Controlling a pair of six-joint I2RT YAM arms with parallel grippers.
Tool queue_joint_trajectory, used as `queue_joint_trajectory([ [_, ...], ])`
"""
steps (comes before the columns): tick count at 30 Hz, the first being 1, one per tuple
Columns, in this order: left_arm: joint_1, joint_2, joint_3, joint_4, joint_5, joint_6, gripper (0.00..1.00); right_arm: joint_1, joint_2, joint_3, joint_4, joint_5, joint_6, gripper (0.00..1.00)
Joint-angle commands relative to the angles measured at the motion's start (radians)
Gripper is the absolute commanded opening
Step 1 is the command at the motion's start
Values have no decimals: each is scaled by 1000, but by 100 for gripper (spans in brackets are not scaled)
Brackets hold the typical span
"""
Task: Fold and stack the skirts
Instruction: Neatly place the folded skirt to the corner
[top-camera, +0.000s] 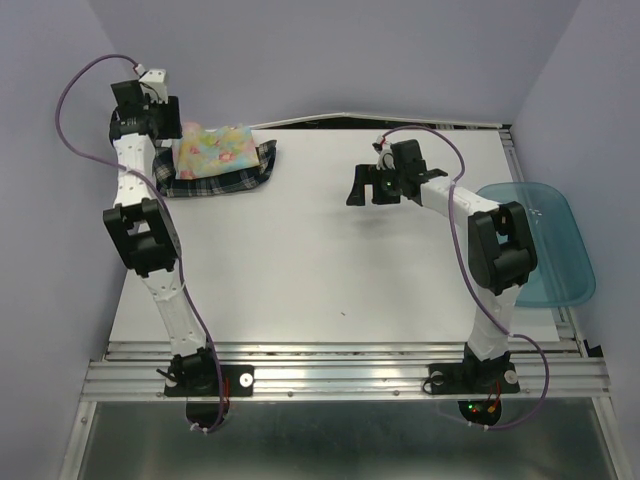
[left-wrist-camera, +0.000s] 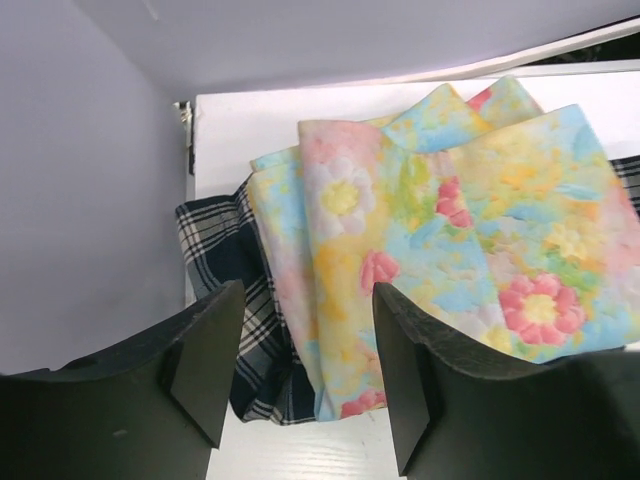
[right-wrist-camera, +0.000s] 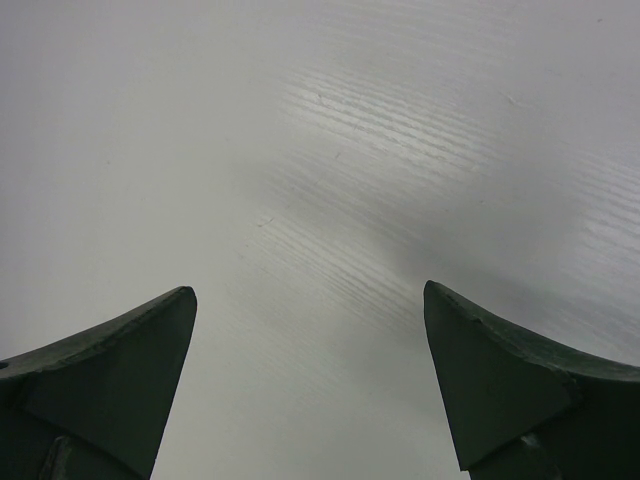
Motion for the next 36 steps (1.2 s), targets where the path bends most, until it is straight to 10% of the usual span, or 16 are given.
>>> queue_joint_trajectory([
  [1, -9, -59, 20, 4, 140, 0, 59, -1, -43, -10, 18, -9, -13, 100],
  [22, 20, 212, 138, 95, 10, -178, 40, -1, -32, -37, 4, 40, -44, 100],
  [36, 37, -56, 43, 80, -47, -36, 71, -33, -193, -94, -39, 123, -104, 100],
])
